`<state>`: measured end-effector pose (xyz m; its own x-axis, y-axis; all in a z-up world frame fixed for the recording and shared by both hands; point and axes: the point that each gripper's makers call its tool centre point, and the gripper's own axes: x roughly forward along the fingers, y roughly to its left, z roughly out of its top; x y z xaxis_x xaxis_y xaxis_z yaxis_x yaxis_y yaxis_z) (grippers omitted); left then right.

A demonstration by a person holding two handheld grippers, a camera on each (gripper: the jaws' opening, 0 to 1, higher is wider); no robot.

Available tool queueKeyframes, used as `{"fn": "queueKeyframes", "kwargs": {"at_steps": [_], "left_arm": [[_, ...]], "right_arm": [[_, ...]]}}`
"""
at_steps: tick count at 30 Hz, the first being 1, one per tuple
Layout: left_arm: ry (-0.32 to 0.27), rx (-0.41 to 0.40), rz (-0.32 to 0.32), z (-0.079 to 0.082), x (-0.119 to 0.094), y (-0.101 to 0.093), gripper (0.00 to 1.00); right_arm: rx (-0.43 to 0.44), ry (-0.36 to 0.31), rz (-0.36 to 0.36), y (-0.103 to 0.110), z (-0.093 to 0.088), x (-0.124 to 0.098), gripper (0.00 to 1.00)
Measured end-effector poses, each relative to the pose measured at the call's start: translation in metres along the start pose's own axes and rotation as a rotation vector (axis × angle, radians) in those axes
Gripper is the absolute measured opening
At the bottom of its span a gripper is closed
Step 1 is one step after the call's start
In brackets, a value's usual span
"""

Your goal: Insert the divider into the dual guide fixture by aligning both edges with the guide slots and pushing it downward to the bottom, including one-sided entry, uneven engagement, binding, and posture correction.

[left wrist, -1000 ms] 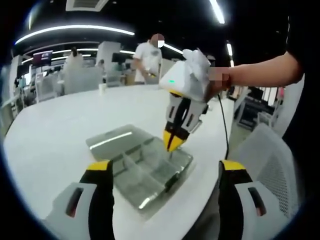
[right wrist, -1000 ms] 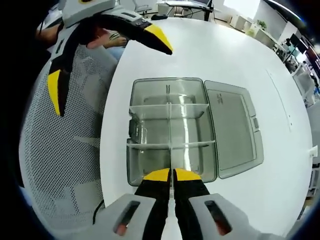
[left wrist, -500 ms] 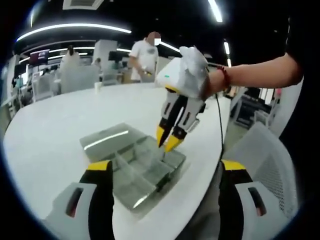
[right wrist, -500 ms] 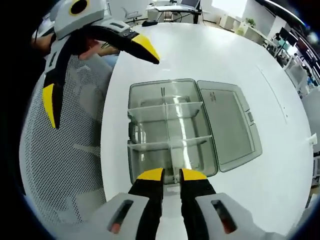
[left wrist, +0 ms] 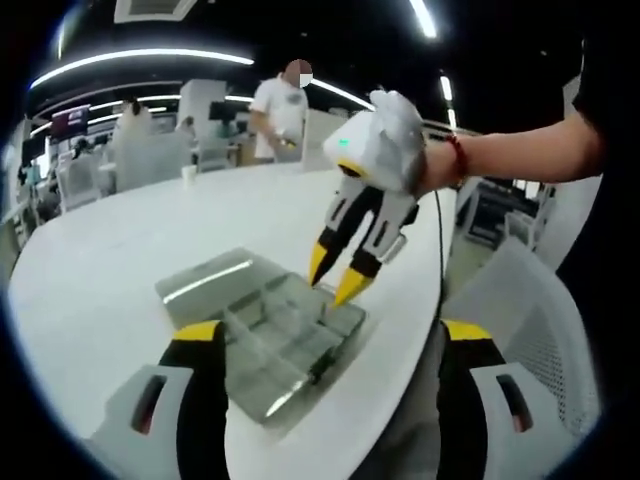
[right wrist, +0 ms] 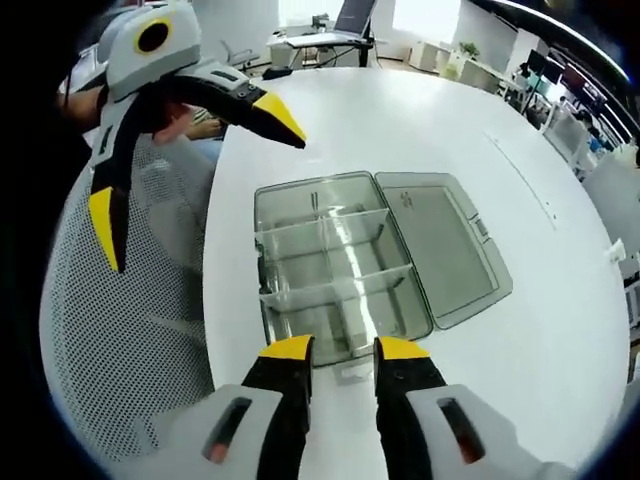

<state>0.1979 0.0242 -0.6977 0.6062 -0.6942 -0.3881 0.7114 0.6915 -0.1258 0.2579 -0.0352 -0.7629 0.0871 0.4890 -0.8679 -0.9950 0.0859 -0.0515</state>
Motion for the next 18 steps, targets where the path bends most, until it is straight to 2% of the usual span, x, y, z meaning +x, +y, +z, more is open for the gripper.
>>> {"fn": "queueKeyframes", "kwargs": {"at_steps": [4,12,18], "left_arm": [[-0.033,-0.015,-0.023,0.007,0.001,-0.005,0.85],[-0.020,0.010,-0.040,0.010,0.003,-0.008,0.85],[-0.007,0.010,-0.061,0.006,0.004,-0.012,0.85]], "right_arm": [[0.040,-0.028,-0.034,-0.002,-0.004,-0.008,0.25],[0.112,-0.069,-0.080,-0.001,-0.015,-0.019,0.31],[0.159,-0.081,-0.120,-0.001,-0.027,-0.022,0.35]]}}
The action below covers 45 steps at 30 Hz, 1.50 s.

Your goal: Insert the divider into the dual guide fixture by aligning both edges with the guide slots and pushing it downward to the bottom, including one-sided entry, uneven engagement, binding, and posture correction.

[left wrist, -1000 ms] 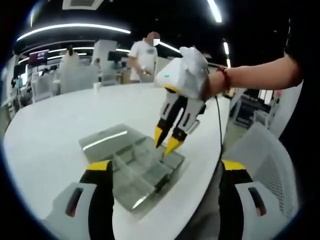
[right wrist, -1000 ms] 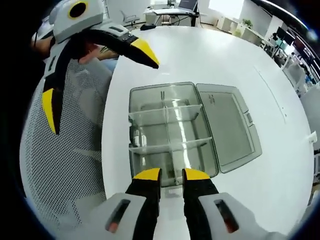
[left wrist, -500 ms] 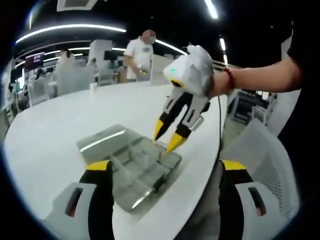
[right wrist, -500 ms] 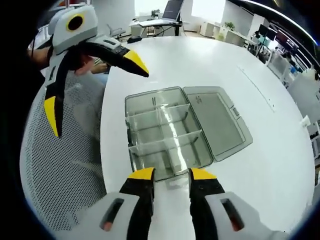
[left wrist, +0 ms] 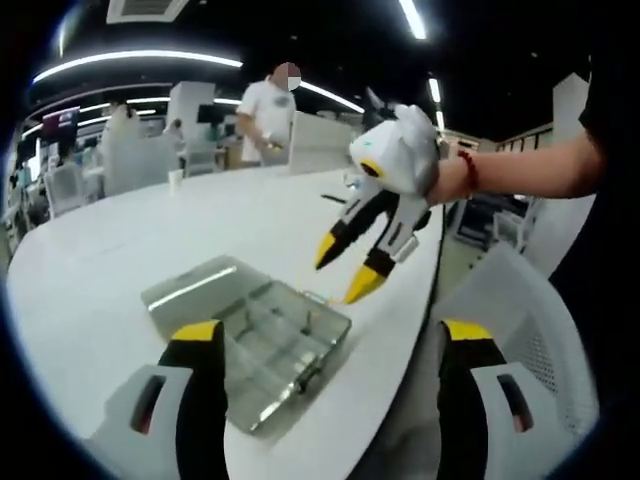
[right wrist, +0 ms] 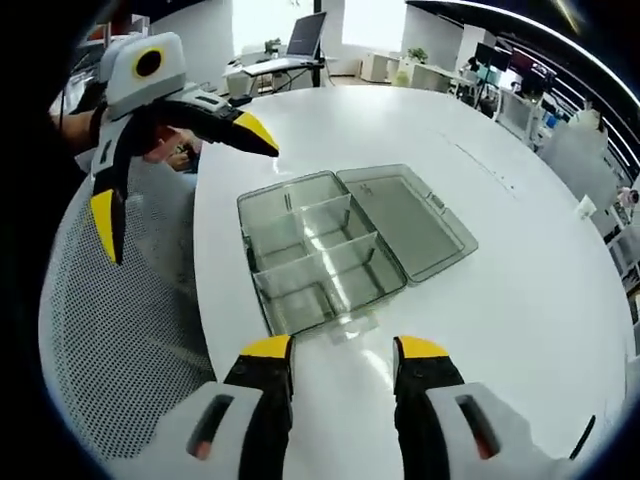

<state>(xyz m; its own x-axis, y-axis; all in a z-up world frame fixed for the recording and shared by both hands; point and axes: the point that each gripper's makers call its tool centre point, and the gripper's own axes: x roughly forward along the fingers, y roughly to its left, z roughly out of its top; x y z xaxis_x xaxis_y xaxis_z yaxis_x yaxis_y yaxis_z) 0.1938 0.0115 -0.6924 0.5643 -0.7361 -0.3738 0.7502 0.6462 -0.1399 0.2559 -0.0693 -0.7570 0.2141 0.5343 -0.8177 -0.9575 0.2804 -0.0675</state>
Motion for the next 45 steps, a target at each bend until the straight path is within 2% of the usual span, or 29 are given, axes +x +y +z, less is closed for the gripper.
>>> {"fn": "queueKeyframes", "kwargs": {"at_steps": [8,10,13,17,22,29,37,45], "left_arm": [[-0.016,-0.007,-0.024,0.002,0.001,-0.007,0.87],[-0.014,-0.009,-0.043,0.001,0.001,-0.010,0.89],[-0.021,-0.003,-0.045,0.003,0.000,-0.012,0.91],[-0.019,-0.005,-0.045,0.003,-0.001,-0.014,0.91],[-0.008,0.003,-0.055,0.000,-0.001,-0.016,0.90],[-0.006,0.004,-0.064,-0.001,-0.001,-0.016,0.89],[0.009,0.007,-0.076,-0.007,0.002,-0.017,0.89],[-0.011,-0.025,-0.057,-0.006,-0.001,-0.015,0.89]], "right_arm": [[0.058,-0.023,-0.035,0.005,-0.007,0.000,0.46],[0.079,-0.033,-0.052,0.003,-0.008,0.001,0.47],[0.090,-0.047,-0.071,0.002,-0.008,0.000,0.50],[0.149,-0.064,-0.102,-0.002,-0.012,0.000,0.55],[0.188,-0.075,-0.125,-0.003,-0.014,-0.002,0.55],[0.255,-0.062,-0.165,-0.007,-0.027,-0.003,0.57],[0.346,-0.054,-0.190,-0.007,-0.037,-0.001,0.54],[0.397,-0.050,-0.211,-0.010,-0.043,0.003,0.53]]}}
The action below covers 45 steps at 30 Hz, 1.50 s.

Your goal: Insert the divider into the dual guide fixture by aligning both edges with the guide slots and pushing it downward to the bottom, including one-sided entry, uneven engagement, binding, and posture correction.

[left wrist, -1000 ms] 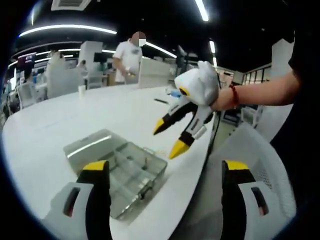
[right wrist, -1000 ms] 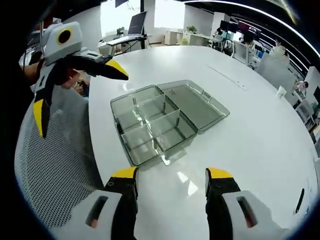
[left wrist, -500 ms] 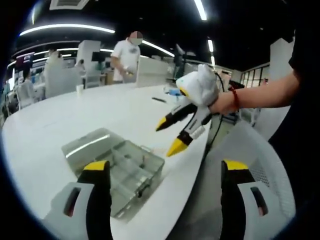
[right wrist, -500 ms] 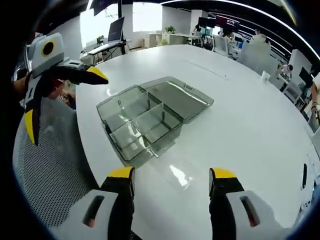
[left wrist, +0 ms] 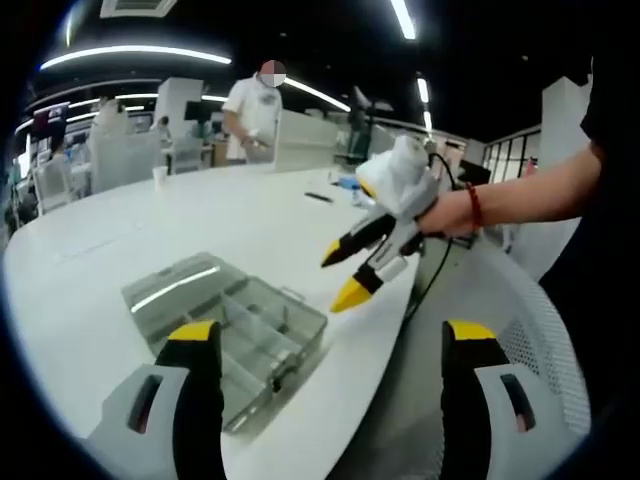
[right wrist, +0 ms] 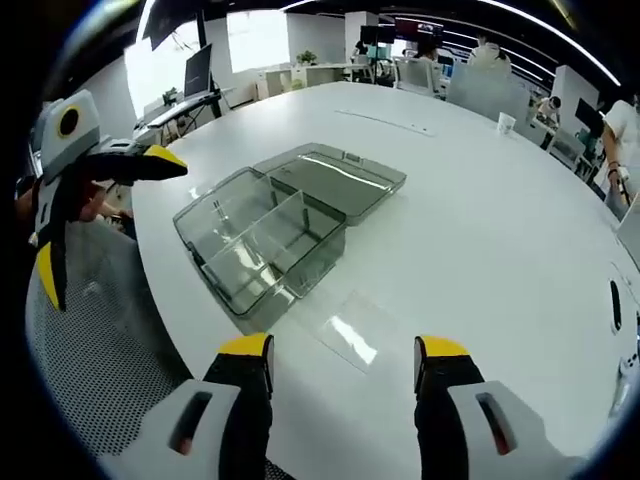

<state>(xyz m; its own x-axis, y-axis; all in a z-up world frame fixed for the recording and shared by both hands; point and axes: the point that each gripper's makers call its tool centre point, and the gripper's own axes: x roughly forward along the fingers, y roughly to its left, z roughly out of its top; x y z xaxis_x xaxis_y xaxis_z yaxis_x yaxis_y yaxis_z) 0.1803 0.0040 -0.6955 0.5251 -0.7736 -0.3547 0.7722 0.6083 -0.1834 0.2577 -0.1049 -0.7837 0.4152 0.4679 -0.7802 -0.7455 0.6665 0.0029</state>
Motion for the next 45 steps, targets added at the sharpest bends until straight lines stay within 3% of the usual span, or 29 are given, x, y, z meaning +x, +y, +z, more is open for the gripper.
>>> {"fn": "queueKeyframes", "kwargs": {"at_steps": [3,6,22,28,40,45], "left_arm": [[-0.006,0.011,0.001,0.002,0.000,0.000,0.89],[0.030,0.042,0.004,-0.003,0.002,-0.001,0.89],[0.037,0.010,0.026,-0.005,-0.001,-0.003,0.88],[0.037,0.004,0.024,-0.004,0.000,-0.003,0.88],[0.060,0.004,0.027,-0.010,0.000,-0.001,0.86],[0.070,-0.007,0.035,-0.013,0.000,0.001,0.86]], "right_arm": [[-0.002,0.012,-0.012,-0.003,-0.001,0.003,0.53],[0.011,0.019,-0.022,-0.006,0.001,0.006,0.52],[0.083,0.049,-0.033,-0.008,-0.009,0.027,0.46],[0.069,0.079,-0.069,-0.010,-0.012,0.031,0.44],[0.157,0.030,-0.103,-0.012,-0.005,0.040,0.46],[0.132,0.036,-0.130,-0.015,-0.004,0.042,0.45]]}}
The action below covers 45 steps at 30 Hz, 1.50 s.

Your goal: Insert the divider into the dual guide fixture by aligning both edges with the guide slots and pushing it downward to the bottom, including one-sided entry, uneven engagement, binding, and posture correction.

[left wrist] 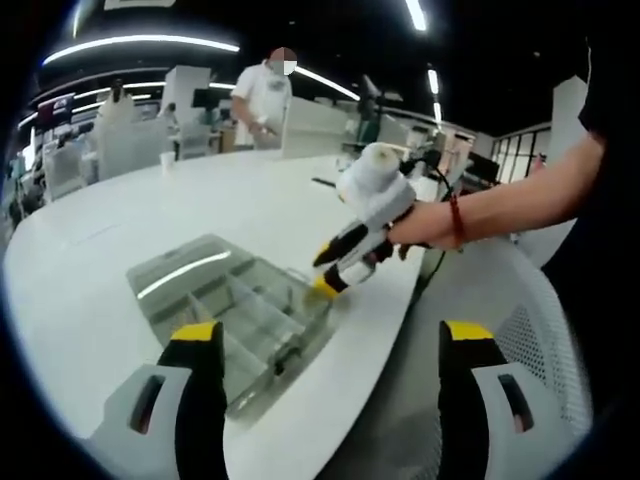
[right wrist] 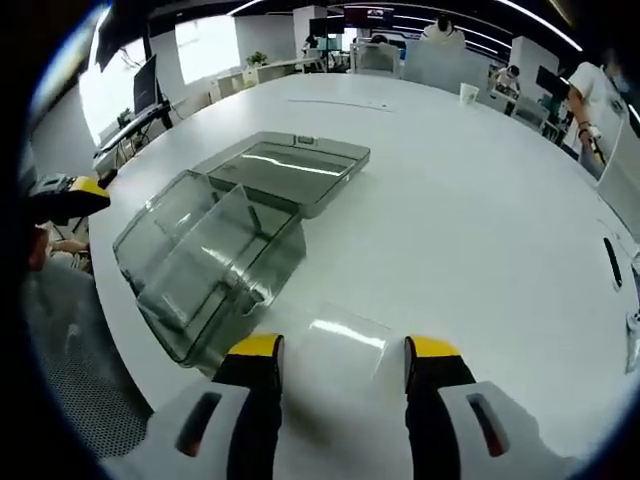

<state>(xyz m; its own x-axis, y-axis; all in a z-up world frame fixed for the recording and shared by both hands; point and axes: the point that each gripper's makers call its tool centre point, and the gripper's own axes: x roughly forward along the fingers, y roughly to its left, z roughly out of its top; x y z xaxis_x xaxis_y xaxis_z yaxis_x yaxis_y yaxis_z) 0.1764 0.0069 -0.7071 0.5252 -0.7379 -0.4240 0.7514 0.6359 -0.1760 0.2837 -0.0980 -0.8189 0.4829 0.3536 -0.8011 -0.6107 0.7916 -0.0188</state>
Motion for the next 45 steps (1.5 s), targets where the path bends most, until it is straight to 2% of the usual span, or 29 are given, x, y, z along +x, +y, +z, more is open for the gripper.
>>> {"fn": "queueKeyframes", "kwargs": {"at_steps": [10,13,15,16,29,39,43,45], "left_arm": [[0.023,0.016,-0.017,-0.001,0.003,-0.003,0.86],[0.032,0.027,-0.022,-0.002,0.004,-0.005,0.86],[0.030,0.024,-0.028,-0.001,0.005,-0.006,0.86],[0.032,0.026,-0.031,-0.001,0.005,-0.007,0.86],[0.048,0.045,-0.048,-0.001,0.008,-0.010,0.86],[0.038,0.041,-0.035,0.001,0.010,-0.008,0.86],[0.035,0.038,-0.032,0.001,0.010,-0.007,0.86],[0.030,0.039,-0.035,0.003,0.009,-0.007,0.86]], "right_arm": [[0.011,-0.028,-0.007,0.001,0.000,-0.001,0.43],[0.004,-0.043,-0.002,0.005,0.001,-0.001,0.37],[-0.020,-0.058,0.020,0.014,0.002,-0.001,0.30],[-0.012,-0.060,0.005,0.012,0.001,-0.002,0.30],[-0.025,-0.069,0.020,0.010,-0.001,-0.002,0.29],[-0.018,-0.071,0.016,0.010,-0.002,-0.004,0.28],[0.033,-0.087,0.022,0.009,0.000,-0.005,0.27],[-0.006,-0.076,0.022,0.010,-0.002,-0.006,0.27]]}}
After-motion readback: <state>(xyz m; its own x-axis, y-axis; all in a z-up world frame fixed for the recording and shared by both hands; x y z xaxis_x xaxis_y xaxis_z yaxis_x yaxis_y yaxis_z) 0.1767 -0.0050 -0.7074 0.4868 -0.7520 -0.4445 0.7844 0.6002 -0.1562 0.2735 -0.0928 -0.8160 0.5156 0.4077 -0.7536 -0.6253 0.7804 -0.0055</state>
